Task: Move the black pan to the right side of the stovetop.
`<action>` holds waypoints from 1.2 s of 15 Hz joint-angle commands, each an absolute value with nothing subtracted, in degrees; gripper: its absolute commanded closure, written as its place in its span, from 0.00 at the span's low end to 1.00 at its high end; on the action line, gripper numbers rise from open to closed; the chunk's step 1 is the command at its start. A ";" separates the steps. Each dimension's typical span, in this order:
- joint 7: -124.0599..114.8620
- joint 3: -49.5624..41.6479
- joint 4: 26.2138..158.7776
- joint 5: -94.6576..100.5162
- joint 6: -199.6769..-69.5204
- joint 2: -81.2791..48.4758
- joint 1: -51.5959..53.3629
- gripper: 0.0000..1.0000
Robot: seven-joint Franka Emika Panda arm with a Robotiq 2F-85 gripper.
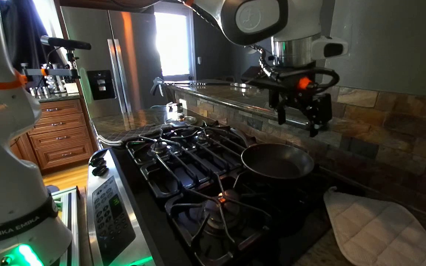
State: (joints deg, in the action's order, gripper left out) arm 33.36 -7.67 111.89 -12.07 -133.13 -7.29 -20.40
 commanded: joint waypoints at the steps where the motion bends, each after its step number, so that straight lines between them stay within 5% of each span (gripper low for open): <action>1: 28.35 -9.03 116.06 -7.21 -132.07 -2.12 -17.20 0.00; 18: 24.27 -9.97 115.90 -3.99 -130.18 -0.45 -14.14 0.00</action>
State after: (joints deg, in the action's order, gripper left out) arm 24.29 -8.79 116.01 -3.99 -130.32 -0.43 -15.32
